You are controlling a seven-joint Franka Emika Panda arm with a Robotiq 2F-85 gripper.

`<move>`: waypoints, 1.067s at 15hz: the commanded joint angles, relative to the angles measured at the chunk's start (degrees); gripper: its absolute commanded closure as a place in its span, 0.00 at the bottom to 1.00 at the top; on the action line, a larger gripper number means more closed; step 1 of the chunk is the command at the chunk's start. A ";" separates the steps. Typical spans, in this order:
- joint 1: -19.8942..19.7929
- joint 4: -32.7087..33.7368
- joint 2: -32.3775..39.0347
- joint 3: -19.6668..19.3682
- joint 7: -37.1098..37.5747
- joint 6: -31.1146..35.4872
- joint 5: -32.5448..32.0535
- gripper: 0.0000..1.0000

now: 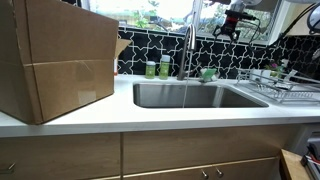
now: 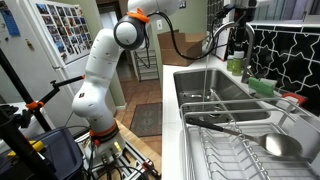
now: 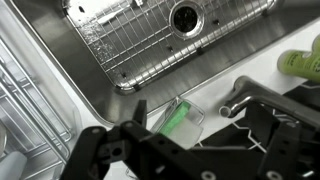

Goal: Open the tap using the faucet, remove the green sponge from the sponge holder and wet it on the tap before putting it in the sponge holder

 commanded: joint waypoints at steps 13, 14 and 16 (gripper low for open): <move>10.09 -36.23 -26.34 1.24 -32.48 16.69 -15.38 0.00; 10.24 -38.00 -27.51 1.36 -32.93 19.14 -15.08 0.00; 10.50 -41.55 -29.92 1.74 -33.18 22.73 -13.96 0.00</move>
